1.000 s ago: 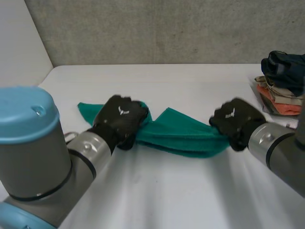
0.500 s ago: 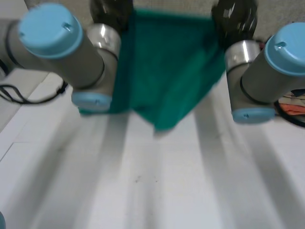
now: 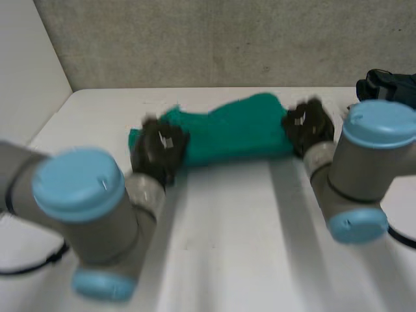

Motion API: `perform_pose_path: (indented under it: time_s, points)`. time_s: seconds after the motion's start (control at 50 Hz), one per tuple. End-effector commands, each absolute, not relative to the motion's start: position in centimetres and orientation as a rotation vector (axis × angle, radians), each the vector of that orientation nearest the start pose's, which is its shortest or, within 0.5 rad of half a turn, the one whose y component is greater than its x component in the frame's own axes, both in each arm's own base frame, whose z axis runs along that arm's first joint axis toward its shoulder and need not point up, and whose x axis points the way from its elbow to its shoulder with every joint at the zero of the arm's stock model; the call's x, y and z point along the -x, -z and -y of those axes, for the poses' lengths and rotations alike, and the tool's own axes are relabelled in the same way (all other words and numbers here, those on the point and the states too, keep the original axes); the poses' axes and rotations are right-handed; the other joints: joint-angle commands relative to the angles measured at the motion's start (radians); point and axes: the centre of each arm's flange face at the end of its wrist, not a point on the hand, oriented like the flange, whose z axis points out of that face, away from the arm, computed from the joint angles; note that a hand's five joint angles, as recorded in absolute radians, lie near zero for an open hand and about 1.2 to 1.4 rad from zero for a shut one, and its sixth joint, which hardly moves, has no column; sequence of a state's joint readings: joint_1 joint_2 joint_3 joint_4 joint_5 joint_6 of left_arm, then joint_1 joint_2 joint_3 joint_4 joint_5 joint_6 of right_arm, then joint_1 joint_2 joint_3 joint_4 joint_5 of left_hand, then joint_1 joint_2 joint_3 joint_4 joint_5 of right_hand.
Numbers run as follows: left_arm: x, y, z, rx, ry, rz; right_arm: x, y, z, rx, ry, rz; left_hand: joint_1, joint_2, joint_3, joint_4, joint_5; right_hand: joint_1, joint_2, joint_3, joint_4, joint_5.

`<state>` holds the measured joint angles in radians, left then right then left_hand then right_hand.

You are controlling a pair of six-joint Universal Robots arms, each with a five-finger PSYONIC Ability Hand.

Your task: Fold the laundry.

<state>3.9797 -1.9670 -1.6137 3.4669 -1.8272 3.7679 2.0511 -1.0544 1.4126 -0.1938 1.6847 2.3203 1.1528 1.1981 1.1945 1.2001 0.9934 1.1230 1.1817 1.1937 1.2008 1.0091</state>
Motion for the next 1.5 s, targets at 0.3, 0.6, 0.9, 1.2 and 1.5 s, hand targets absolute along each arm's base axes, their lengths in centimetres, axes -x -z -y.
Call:
perform_pose_path:
  time_s: [0.3,0.6,0.9,1.2,1.5]
  points:
    - [30.4,-19.0,11.4,-1.403,1.718,-2.263,-25.2,-15.3,26.4,1.476,1.843,-2.368,-0.783,-0.828,-0.825,-0.83,-0.798,0.273,0.215,0.203,0.195,0.213]
    - [33.3,-19.3,21.6,-1.605,1.931,-2.123,-25.0,-14.2,25.3,1.498,1.796,-2.375,-0.819,-0.864,-0.861,-0.866,-0.834,0.273,0.215,0.203,0.195,0.213]
    - [35.1,-13.1,27.8,-1.826,1.726,-1.849,-24.8,-13.8,25.2,1.499,1.787,-2.382,-0.787,-0.832,-0.829,-0.834,-0.802,0.273,0.215,0.203,0.195,0.213]
    - [35.5,-13.0,26.8,-1.888,1.69,-1.926,-24.8,-13.8,25.3,1.495,1.804,-2.379,0.243,0.198,0.202,0.196,0.228,0.273,0.215,0.203,0.195,0.213]
    - [31.2,-24.4,24.4,-1.418,1.906,-2.005,-22.2,-20.5,26.3,1.494,1.953,-2.416,0.243,0.198,0.202,0.196,0.228,0.273,0.215,0.203,0.195,0.213]
